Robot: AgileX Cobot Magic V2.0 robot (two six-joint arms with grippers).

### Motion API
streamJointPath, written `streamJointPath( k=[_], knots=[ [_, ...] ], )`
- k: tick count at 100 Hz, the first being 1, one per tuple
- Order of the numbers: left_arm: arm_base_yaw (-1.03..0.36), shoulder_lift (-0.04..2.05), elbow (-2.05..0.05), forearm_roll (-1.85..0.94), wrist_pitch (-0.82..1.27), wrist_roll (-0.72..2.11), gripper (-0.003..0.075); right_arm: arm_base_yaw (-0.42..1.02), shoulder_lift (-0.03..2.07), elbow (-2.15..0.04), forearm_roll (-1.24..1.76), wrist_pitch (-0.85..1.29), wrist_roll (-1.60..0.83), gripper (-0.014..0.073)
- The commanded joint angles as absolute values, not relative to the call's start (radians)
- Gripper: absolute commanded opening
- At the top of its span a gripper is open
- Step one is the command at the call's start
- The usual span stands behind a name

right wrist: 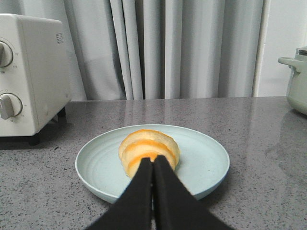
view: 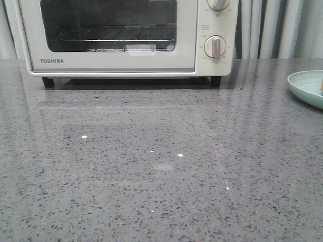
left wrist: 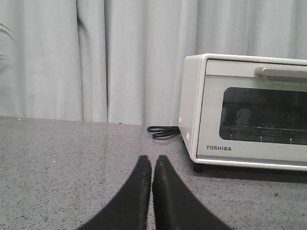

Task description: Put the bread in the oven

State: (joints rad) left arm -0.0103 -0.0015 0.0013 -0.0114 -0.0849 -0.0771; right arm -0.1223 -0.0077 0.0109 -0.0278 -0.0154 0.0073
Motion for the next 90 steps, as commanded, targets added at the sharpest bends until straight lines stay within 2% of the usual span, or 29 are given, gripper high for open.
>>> streamJointPath(
  k=[1, 65, 90],
  knots=[
    [-0.014, -0.029, 0.023, -0.017, -0.151, -0.079, -0.0021, -0.128, -0.020, 0.035, -0.034, -0.091, 0.000, -0.0067],
    [-0.014, -0.029, 0.023, -0.017, -0.151, -0.079, -0.0021, -0.128, -0.020, 0.035, -0.034, -0.091, 0.000, -0.0067],
    [-0.014, -0.029, 0.023, -0.061, -0.151, -0.083, -0.0021, -0.128, -0.020, 0.035, -0.034, -0.240, 0.063, -0.0067]
  ],
)
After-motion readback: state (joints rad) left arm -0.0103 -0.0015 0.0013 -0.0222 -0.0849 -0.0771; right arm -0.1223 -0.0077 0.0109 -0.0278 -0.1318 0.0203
